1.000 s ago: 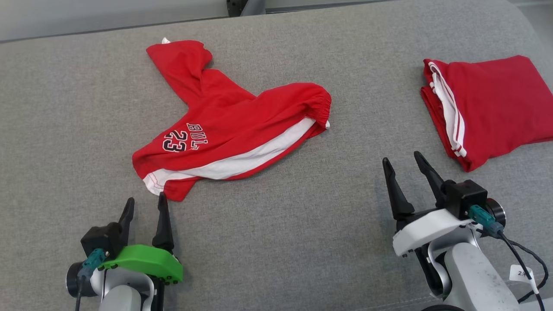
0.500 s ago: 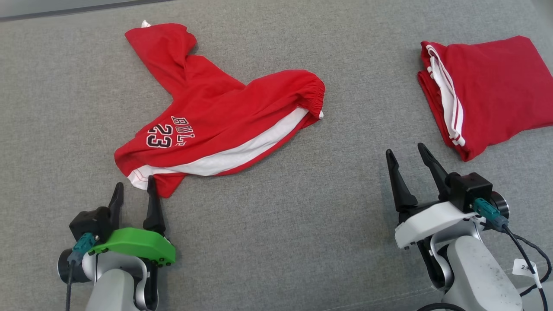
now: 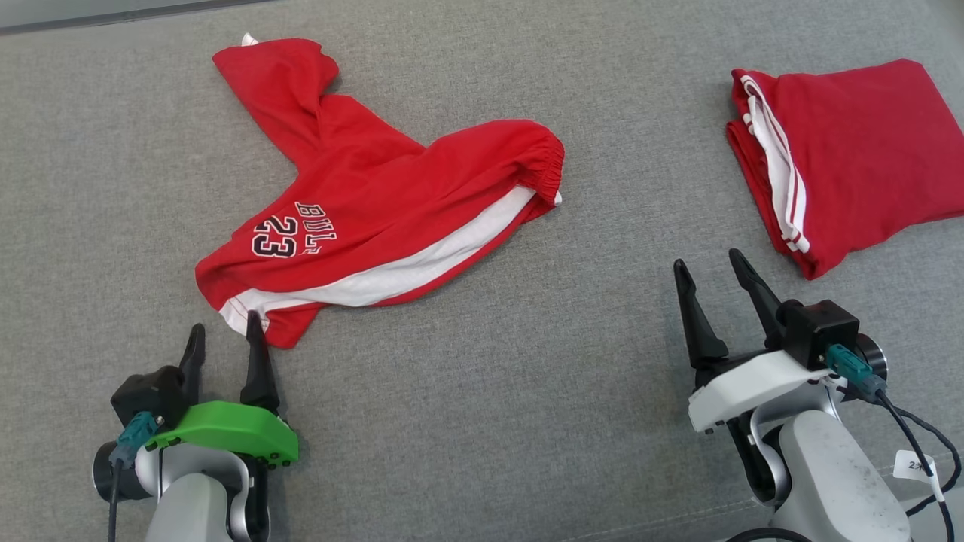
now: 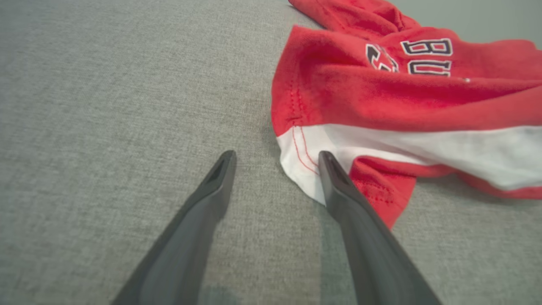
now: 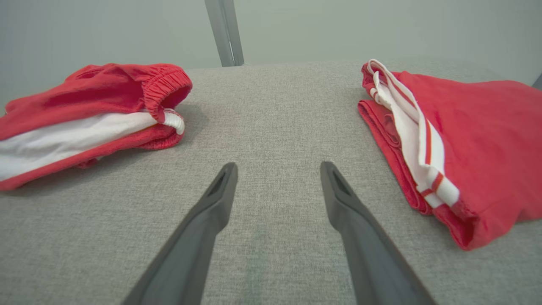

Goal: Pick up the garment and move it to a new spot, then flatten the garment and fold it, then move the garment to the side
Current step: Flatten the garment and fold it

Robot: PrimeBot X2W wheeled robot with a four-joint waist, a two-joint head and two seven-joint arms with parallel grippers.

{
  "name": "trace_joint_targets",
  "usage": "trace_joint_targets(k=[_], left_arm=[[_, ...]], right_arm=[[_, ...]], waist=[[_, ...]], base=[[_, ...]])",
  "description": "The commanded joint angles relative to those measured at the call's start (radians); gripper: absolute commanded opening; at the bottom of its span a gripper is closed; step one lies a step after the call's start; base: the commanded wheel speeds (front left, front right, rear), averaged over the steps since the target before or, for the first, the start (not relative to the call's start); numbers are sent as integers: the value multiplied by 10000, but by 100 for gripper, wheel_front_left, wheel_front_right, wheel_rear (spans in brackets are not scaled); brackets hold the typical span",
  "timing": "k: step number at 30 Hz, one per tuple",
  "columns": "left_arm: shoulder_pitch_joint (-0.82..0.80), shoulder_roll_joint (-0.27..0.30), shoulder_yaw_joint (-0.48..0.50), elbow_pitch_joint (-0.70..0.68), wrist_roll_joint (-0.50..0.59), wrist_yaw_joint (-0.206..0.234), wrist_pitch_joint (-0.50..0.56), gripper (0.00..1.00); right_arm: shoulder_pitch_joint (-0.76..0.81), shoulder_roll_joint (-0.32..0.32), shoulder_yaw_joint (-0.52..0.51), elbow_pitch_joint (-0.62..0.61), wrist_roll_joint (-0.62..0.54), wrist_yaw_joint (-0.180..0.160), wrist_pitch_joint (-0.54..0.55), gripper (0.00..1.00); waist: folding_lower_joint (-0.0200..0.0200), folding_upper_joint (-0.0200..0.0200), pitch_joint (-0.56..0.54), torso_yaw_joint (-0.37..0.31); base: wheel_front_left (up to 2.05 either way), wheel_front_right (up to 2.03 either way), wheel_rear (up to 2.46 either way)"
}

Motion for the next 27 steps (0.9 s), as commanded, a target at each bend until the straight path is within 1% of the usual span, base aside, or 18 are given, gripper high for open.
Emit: trace_joint_targets(k=[1, 2, 3, 4, 5, 6, 7, 8, 9, 10, 12, 15, 16, 21, 27], left_arm=[[0, 16, -46, 227, -3, -8, 31, 95], [-57, 15, -61, 306, 2, 11, 32, 87], [-119, 13, -102, 370, 18, 24, 40, 81], [-175, 13, -174, 442, 41, 19, 41, 64], [-228, -1, -225, 507, 64, 14, 41, 55], [-258, -2, -254, 558, 51, -6, 41, 53], [-282, -4, -293, 602, 94, -51, 41, 47], [-315, -1, -302, 643, 96, -64, 41, 39], [-332, -1, -331, 679, 83, -94, 41, 18], [-351, -2, -369, 703, 87, -126, 41, 2], [-365, 1, -406, 709, 85, -126, 40, 0], [-405, 5, -493, 546, 117, -135, 38, 0], [-389, 13, -559, 421, 122, -149, 29, 0], [-314, 20, -883, 63, 206, -231, 18, 0], [-337, 24, -1360, -194, -56, -208, 18, 0]], right_arm=[[-83, -20, 0, 26, 10, -6, -13, 100], [-103, -14, 16, 9, 12, -6, -13, 100], [-119, -12, 38, -6, -3, -6, -13, 100], [-129, -15, 46, -12, -11, -6, -13, 100], [-134, -16, 52, -20, -10, -6, -13, 100], [-126, -16, 59, -31, -13, -6, -13, 100], [-123, -21, 60, -33, -21, -6, -13, 100], [-134, -34, 70, -33, -23, -6, -13, 100], [-154, -31, 86, -31, -34, -6, -13, 100], [-169, -20, 119, -41, -48, -6, -13, 100], [-195, -18, 158, -44, -51, -6, -13, 100], [-391, -108, 346, 5, 65, -6, -13, 100], [-568, -189, 604, 76, 127, -6, -13, 100], [-1242, -506, 1405, 585, 302, -6, -13, 100], [-1955, -797, 1926, 1347, 327, -6, -13, 100]], waist=[[0, -1, 32, -2], [0, -1, 51, -10], [0, -1, 67, -20], [0, -1, 82, -27], [0, -1, 98, -33], [0, -1, 112, -38], [0, -1, 123, -40], [0, -1, 130, -40], [0, -1, 129, -36], [0, -1, 123, -22], [0, -1, 119, 8], [0, -1, 133, 204], [0, -1, 155, 410], [0, -1, 256, 997], [0, -1, 473, 1489]], base=[[0, 0, 0], [0, 0, 0], [0, 0, 0], [0, 0, 0], [0, 0, 0], [0, 0, 0], [0, 0, 0], [0, 0, 0], [0, 0, 0], [0, 0, 0], [0, 0, 0], [0, 0, 0], [0, 0, 0], [0, 0, 0], [0, 0, 0]])
